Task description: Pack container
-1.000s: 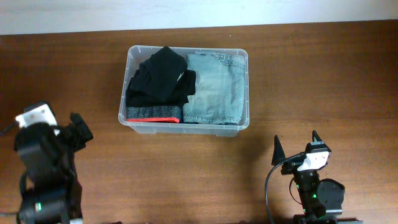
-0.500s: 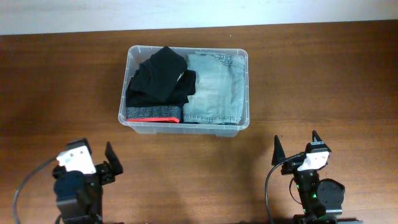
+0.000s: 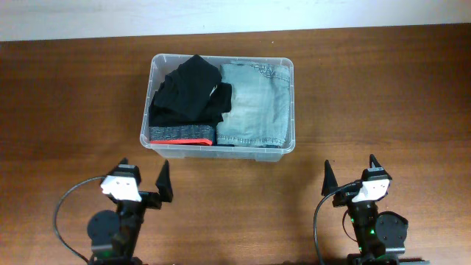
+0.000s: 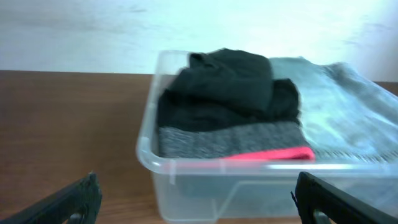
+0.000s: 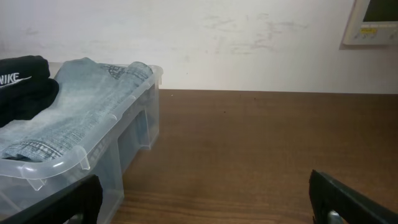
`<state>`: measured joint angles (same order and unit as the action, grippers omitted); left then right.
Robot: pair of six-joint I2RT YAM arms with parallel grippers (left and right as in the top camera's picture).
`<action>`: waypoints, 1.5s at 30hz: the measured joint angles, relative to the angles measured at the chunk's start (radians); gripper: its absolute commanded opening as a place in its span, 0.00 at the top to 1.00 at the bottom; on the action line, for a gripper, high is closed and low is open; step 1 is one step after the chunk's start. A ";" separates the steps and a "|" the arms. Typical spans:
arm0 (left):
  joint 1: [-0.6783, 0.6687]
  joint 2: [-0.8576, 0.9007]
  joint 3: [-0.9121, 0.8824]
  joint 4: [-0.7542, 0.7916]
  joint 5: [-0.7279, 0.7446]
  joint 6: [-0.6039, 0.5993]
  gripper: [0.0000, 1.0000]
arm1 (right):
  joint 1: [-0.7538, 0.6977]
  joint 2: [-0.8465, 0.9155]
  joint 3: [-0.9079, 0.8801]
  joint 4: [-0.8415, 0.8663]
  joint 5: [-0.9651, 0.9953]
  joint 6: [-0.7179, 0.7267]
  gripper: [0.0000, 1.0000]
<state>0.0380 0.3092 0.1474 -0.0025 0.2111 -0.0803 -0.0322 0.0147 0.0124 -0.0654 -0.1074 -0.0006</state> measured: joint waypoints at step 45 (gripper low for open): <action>-0.059 -0.296 -0.134 -0.064 -0.093 0.005 0.01 | 0.000 -0.001 0.000 0.000 0.000 0.000 0.01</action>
<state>-0.0208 0.0128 0.0139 -0.0662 0.1184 -0.0753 -0.0322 0.0139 0.0124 -0.0654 -0.1074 -0.0006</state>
